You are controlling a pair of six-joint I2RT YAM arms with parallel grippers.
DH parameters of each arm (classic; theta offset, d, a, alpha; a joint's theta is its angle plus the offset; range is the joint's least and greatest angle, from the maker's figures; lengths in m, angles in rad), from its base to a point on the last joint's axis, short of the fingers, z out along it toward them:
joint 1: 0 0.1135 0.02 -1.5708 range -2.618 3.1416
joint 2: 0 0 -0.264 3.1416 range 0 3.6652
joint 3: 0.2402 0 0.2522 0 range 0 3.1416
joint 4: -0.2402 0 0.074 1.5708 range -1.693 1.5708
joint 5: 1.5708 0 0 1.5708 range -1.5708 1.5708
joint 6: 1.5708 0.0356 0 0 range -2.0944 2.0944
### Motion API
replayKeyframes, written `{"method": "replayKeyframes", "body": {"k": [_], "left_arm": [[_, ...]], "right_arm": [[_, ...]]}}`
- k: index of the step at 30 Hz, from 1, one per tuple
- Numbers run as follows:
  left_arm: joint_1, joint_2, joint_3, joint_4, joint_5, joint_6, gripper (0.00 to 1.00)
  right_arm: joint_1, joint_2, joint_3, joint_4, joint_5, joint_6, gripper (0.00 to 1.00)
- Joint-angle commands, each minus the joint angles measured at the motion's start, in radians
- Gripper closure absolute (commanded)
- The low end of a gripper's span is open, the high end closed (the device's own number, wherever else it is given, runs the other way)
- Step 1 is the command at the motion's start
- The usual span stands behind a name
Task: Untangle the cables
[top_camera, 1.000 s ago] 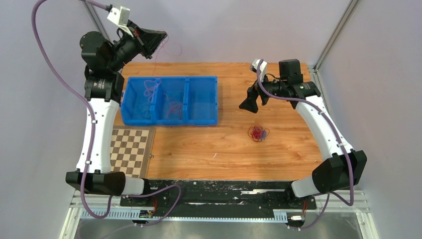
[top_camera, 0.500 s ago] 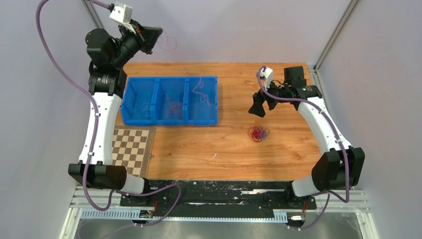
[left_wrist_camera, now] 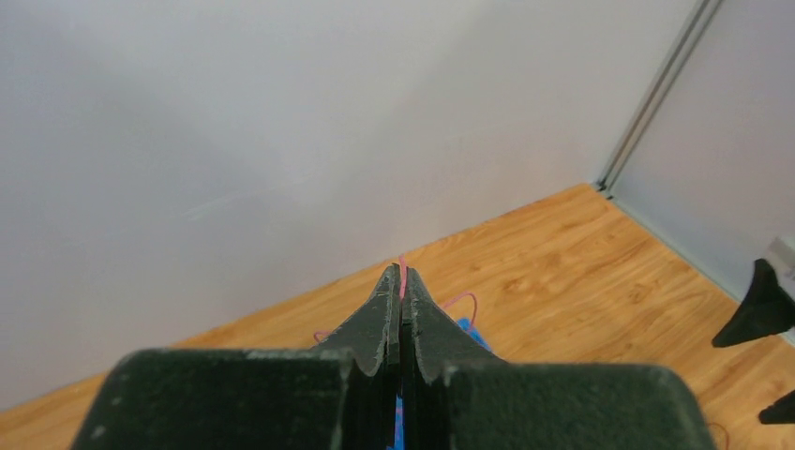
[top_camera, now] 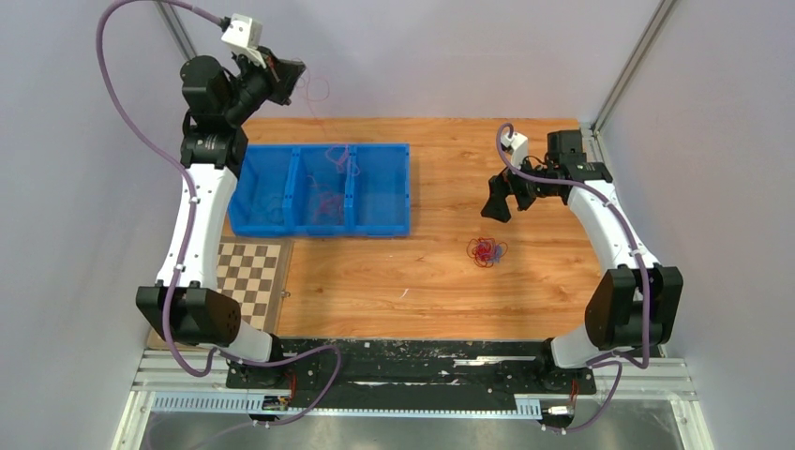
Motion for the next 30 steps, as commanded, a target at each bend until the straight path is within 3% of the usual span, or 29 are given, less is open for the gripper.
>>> {"method": "replayKeyframes", "body": {"k": [1, 7, 16, 21, 30], "left_arm": [[0.022, -0.007, -0.072, -0.015, -0.055, 0.086, 1.0], [0.094, 0.014, -0.026, -0.007, -0.052, 0.02, 1.0], [0.097, -0.002, 0.063, 0.117, 0.061, -0.13, 1.0], [0.099, 0.014, 0.129, 0.111, 0.049, -0.144, 1.0], [0.101, 0.034, 0.087, 0.088, 0.056, -0.101, 1.0]], "right_arm": [[-0.008, 0.004, -0.025, 0.004, 0.001, -0.026, 0.0], [-0.009, 0.014, -0.035, 0.003, -0.002, -0.024, 0.01], [-0.01, 0.057, 0.001, 0.0, -0.016, 0.003, 0.01], [-0.01, 0.064, 0.008, -0.003, -0.015, 0.0, 0.01], [-0.01, 0.07, 0.003, -0.007, -0.015, -0.001, 0.01]]}}
